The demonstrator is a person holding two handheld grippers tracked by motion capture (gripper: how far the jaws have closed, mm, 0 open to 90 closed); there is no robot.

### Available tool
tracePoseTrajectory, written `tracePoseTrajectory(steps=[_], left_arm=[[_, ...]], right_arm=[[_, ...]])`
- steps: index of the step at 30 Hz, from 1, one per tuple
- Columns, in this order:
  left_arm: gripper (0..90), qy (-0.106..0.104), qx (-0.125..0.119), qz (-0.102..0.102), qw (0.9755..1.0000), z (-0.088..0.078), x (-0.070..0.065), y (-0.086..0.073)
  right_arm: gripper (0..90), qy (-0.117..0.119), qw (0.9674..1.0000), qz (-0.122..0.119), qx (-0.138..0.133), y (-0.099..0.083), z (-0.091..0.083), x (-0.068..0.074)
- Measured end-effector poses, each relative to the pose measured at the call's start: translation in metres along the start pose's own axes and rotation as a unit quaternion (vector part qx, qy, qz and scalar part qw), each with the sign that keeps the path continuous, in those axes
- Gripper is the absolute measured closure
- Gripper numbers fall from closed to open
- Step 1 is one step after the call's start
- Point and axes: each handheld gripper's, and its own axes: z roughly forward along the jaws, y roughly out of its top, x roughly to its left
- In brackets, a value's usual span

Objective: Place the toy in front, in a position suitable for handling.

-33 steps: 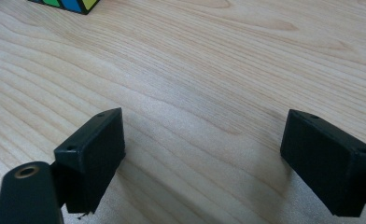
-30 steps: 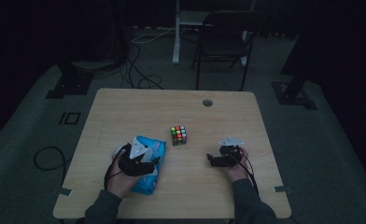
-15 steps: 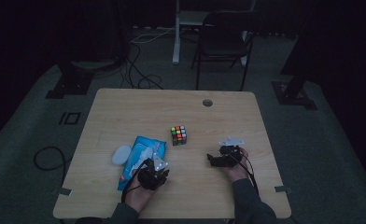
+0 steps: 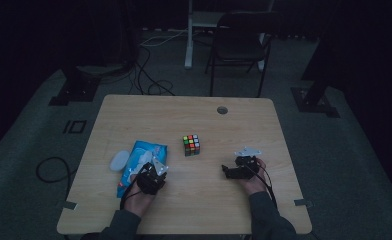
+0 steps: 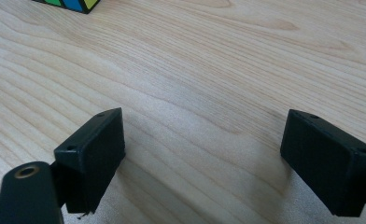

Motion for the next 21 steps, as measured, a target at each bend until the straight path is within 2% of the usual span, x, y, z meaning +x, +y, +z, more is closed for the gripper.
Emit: tracePoseTrajectory(steps=[3,6,8,9,11,12,13,15,21], left_arm=[[78.8,-0.015,-0.005,0.026,0.9995,0.001,0.019,-0.005],[78.1,-0.033,-0.006,0.052,0.9981,0.002,0.039,-0.01],[77.6,-0.039,-0.002,0.055,0.9977,0.002,0.053,-0.011],[77.2,-0.042,0.002,0.051,0.9978,0.002,0.059,-0.011],[71.1,-0.046,0.001,0.018,0.9988,0.0,0.067,-0.01],[66.5,-0.051,-0.012,-0.001,0.9986,-0.003,0.067,-0.009],[63.2,-0.058,-0.021,-0.008,0.998,-0.005,0.066,-0.008],[59.3,-0.065,-0.036,-0.021,0.997,-0.006,0.06,-0.007],[55.4,-0.058,-0.043,-0.044,0.9964,0.006,0.041,-0.012]], right_arm=[[13.7,0.0,1.0,0.0,0.0,0.0,0.0,0.0],[13.7,0.0,1.0,0.0,0.0,0.0,0.0,0.0],[13.7,0.0,1.0,0.0,0.0,0.0,0.0,0.0],[13.7,0.0,1.0,0.0,0.0,0.0,0.0,0.0],[13.7,0.0,1.0,0.0,0.0,0.0,0.0,0.0],[13.7,0.0,1.0,0.0,0.0,0.0,0.0,0.0],[13.7,0.0,1.0,0.0,0.0,0.0,0.0,0.0],[13.8,-0.002,1.0,0.002,0.0,0.0,0.0,0.0],[13.8,-0.012,0.9999,0.011,-0.001,0.0,0.0,0.001]])
